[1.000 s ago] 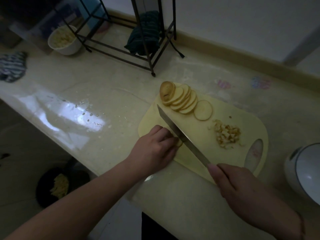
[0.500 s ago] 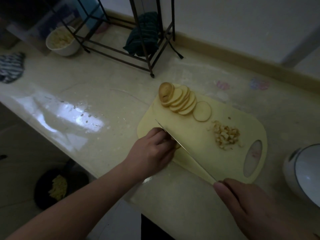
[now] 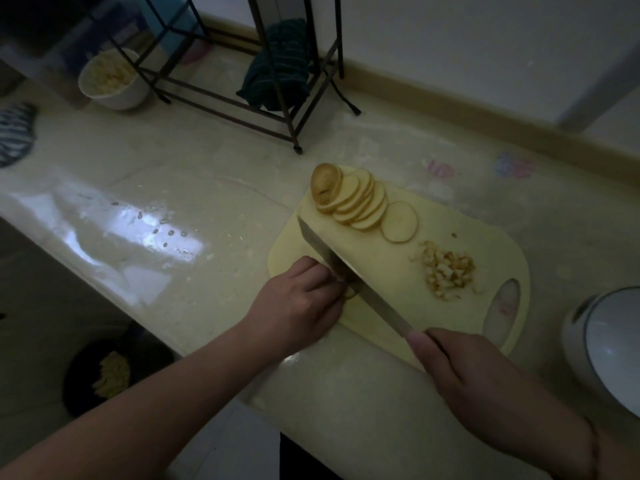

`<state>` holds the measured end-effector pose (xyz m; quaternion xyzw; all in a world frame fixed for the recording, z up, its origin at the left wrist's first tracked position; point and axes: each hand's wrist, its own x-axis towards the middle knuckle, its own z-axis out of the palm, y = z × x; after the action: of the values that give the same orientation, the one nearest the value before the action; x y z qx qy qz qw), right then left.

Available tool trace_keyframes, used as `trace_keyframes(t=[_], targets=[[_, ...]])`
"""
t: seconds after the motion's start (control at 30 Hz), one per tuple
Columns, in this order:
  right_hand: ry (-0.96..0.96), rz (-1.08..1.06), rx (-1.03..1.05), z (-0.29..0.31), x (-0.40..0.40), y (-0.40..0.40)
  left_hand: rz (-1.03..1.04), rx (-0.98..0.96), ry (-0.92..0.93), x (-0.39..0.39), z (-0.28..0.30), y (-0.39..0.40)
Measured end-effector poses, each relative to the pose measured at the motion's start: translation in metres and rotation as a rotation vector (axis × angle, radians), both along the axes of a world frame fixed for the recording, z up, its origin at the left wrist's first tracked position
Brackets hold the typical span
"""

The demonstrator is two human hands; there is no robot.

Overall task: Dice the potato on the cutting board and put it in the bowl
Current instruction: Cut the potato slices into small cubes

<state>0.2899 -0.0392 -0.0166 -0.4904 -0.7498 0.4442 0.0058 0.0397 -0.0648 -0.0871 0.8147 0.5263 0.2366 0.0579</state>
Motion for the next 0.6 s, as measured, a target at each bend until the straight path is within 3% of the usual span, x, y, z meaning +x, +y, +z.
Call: trace_keyframes(t=[0.13, 0.6], targets=[[0.077, -0.083, -0.138, -0.003, 0.008, 0.005, -0.009, -0.020, -0.014, 0.000, 0.003, 0.001], [-0.006, -0.009, 0.023, -0.001, 0.007, -0.020, -0.040, 0.061, 0.029, -0.002, 0.005, 0.000]])
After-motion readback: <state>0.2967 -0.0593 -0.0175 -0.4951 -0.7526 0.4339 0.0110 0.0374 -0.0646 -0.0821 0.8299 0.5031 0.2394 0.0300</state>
